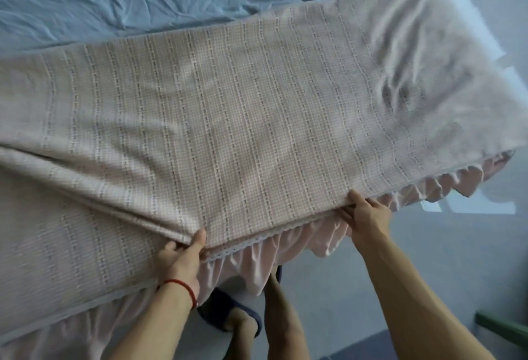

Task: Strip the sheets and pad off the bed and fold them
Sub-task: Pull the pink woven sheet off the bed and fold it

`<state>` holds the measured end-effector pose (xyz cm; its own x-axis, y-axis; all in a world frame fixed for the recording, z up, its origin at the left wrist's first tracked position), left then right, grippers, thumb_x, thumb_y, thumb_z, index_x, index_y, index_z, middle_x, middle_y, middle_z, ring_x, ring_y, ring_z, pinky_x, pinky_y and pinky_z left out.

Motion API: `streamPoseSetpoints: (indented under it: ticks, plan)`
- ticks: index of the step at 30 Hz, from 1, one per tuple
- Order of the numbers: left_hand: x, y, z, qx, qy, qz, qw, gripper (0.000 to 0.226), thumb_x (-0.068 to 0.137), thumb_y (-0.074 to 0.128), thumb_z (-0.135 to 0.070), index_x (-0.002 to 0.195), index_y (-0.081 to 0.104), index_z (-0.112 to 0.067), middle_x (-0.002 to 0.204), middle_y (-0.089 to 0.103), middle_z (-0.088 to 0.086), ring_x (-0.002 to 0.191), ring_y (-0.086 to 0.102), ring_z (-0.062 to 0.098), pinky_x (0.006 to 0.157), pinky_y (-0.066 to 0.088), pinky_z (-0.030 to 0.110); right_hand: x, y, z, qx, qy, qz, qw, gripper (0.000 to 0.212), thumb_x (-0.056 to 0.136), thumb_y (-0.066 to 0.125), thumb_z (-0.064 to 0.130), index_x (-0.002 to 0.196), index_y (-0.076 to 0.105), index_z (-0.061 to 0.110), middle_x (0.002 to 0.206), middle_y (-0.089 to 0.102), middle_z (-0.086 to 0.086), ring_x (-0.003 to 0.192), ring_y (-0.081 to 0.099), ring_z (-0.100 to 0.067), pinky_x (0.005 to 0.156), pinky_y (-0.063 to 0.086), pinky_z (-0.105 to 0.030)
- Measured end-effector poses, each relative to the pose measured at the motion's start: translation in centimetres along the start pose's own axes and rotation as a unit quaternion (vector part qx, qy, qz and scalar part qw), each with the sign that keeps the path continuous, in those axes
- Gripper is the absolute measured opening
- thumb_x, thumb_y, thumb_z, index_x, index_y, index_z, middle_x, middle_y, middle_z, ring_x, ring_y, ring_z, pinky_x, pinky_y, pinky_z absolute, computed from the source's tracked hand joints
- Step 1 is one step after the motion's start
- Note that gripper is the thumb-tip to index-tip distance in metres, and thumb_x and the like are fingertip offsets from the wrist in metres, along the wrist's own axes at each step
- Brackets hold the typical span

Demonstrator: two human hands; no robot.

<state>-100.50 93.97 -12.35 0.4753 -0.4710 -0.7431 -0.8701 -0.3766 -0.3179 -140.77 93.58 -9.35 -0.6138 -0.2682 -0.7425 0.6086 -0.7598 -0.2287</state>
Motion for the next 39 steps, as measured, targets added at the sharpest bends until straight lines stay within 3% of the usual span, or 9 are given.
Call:
streamPoseSetpoints:
  ticks: [9,13,17,20,24,28,33,36,39]
  plan:
    - [-2.7,-1.0,-0.7,0.106,0.057,-0.034,0.992,0.029,0.080,0.084,-0.031,0.086,0.066,-0.009,0.065,0.075,0.001,0.061,0.074,0.015,0.071,0.062,0.043,0.6,-1.3,-0.5,-0.076,-0.032,-0.030,0.996,0.013,0.094,0.069,0.014,0.086,0.069,0.004,0.092,0.075,-0.012,0.081,0.076,-0.028,0.078,0.062,-0.039]
    - [-3.5,-0.5,-0.3,0.145,0.024,-0.033,0.989,0.033,0.082,0.082,-0.032,0.085,0.061,-0.007,0.056,0.071,0.001,0.049,0.070,0.011,0.065,0.058,0.032,1.1,-0.7,-1.1,-0.149,-0.024,-0.093,0.984,0.014,0.077,0.067,0.023,0.083,0.070,0.010,0.087,0.073,-0.010,0.084,0.072,-0.032,0.086,0.061,-0.046]
    - [-3.2,-0.5,-0.9,0.160,0.007,-0.023,0.987,0.033,0.081,0.082,-0.031,0.085,0.062,-0.005,0.056,0.071,0.006,0.043,0.065,0.009,0.046,0.043,0.018,-1.5,0.5,-0.3,-0.198,-0.099,-0.193,0.956,0.060,0.078,0.071,0.023,0.131,0.045,0.012,0.131,0.053,-0.015,0.121,0.052,-0.033,0.108,0.043,-0.041]
    - [-3.0,-1.0,-1.3,0.179,0.002,-0.026,0.984,0.036,0.077,0.085,-0.037,0.081,0.065,-0.008,0.059,0.071,0.004,0.055,0.069,0.017,0.053,0.047,0.023,-5.6,5.2,-0.8,-0.361,-0.280,-0.144,0.878,0.065,0.083,0.061,0.034,0.142,0.035,0.029,0.153,0.029,-0.012,0.143,0.027,-0.027,0.120,0.022,-0.044]
    - [-1.8,-4.9,-4.5,0.300,0.076,-0.089,0.947,0.055,0.065,0.085,-0.058,0.086,0.055,-0.016,0.081,0.065,0.001,0.075,0.063,0.024,0.060,0.043,0.032,-14.1,16.0,-5.0,-0.493,-0.491,0.136,0.705,0.046,0.082,0.064,0.008,0.127,0.058,0.019,0.145,0.045,-0.005,0.145,0.031,-0.026,0.123,0.019,-0.052]
    - [2.3,-11.5,-10.6,0.368,0.164,-0.175,0.898,0.069,0.067,0.087,-0.050,0.116,0.051,-0.017,0.125,0.048,0.015,0.116,0.046,0.040,0.086,0.046,0.050,-17.9,22.0,-8.3,-0.569,-0.515,0.284,0.574,0.061,0.087,0.061,0.022,0.145,0.043,0.026,0.160,0.031,-0.011,0.151,0.023,-0.033,0.118,0.026,-0.062]
    - [11.8,-17.3,-15.6,0.419,0.135,-0.135,0.888,0.105,0.066,0.088,-0.052,0.150,0.036,-0.020,0.151,0.033,0.021,0.142,0.029,0.036,0.116,0.032,0.051,-19.0,28.8,-8.5,-0.662,-0.476,0.286,0.504,0.083,0.089,0.053,0.042,0.158,0.008,0.038,0.168,0.000,-0.016,0.151,0.005,-0.049,0.108,0.016,-0.078]
    - [16.5,-18.6,-14.6,0.452,0.058,-0.081,0.887,0.128,0.036,0.074,-0.092,0.146,0.041,-0.036,0.149,0.049,0.008,0.134,0.047,0.033,0.111,0.041,0.047,-18.4,31.9,-8.3,-0.673,-0.464,0.295,0.496,0.086,0.095,0.054,0.045,0.157,-0.006,0.041,0.168,-0.011,-0.012,0.151,-0.006,-0.051,0.110,0.010,-0.080]
    - [20.7,-19.0,-13.1,0.481,0.052,-0.076,0.872,0.121,0.029,0.067,-0.098,0.136,0.043,-0.049,0.145,0.052,0.005,0.127,0.054,0.032,0.106,0.048,0.044,-17.5,34.5,-8.9,-0.696,-0.424,0.285,0.505,0.102,0.089,0.055,0.067,0.157,-0.014,0.037,0.168,-0.012,-0.012,0.149,-0.008,-0.054,0.107,0.009,-0.084]
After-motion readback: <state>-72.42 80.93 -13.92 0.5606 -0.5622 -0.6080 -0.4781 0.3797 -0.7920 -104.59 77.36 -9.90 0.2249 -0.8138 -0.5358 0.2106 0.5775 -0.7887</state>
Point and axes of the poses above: each hand's wrist, its own x-axis towards the middle knuckle, its own y-axis out of the palm, z = x × y, the point moved 7 cm from there along x, towards the middle knuckle
